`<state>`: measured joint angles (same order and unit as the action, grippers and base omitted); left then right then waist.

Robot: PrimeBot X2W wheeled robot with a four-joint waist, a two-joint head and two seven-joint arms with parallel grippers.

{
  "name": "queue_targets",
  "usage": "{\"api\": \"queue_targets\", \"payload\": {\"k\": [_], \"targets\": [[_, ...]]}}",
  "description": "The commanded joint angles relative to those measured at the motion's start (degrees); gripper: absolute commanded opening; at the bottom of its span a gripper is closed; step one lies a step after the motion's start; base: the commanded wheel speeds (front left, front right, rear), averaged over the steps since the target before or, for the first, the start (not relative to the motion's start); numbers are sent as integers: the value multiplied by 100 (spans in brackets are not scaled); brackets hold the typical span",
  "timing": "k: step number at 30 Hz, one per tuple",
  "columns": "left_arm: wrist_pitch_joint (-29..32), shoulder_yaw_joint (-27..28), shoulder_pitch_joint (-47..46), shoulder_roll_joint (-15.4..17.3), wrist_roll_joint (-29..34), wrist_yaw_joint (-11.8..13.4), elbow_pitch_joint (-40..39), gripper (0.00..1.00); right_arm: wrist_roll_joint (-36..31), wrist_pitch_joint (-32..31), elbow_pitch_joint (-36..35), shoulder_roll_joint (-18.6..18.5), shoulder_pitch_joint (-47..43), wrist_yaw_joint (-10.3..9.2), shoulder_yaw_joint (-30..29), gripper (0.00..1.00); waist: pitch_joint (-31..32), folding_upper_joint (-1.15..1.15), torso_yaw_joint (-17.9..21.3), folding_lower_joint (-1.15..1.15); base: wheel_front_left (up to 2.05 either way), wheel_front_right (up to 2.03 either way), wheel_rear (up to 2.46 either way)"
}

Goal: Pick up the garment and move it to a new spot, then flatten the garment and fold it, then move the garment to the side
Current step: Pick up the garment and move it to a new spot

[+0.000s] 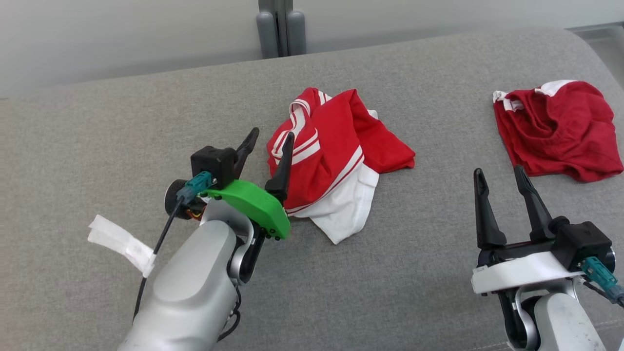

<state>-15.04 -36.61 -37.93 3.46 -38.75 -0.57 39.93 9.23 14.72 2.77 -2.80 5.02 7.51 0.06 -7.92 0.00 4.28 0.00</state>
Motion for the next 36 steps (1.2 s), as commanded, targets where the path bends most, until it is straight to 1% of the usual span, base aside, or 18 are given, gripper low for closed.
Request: {"api": "queue_targets", "payload": {"k": [1, 6, 12, 16, 22, 28, 36], "targets": [[-14, 116, 241, 91, 206, 66, -164, 100, -83, -3, 64, -14, -6, -4, -21, 100, 231, 0, -166, 0, 0, 0, 0], [-9, 536, 837, 136, 742, 172, -769, 100, -230, -49, 290, -14, -54, -4, -45, 100, 492, 0, -338, 0, 0, 0, 0], [-9, 1150, 1673, 165, 1127, 266, -1335, 100, -292, -11, 526, -13, -127, -4, -54, 100, 682, 0, -454, 0, 0, 0, 0], [-10, 1620, 2305, 181, 1380, 319, -1693, 100, -151, 15, 667, -15, -228, -4, -27, 100, 762, 0, -487, 0, 0, 0, 0], [-11, 2246, 3068, 95, 1619, 410, -2126, 100, 94, 50, 778, -13, -432, -4, -55, 100, 818, 0, -521, 0, 0, 0, 0], [-10, 2478, 3455, 9, 1707, 304, -2265, 100, 188, 49, 782, -14, -595, -4, -40, 100, 837, 0, -573, 0, 0, 0, 0], [-10, 2629, 3561, -42, 1792, 240, -2260, 100, 121, 51, 796, -14, -544, -4, 31, 100, 833, 0, -571, 0, 0, 0, 0]]}}
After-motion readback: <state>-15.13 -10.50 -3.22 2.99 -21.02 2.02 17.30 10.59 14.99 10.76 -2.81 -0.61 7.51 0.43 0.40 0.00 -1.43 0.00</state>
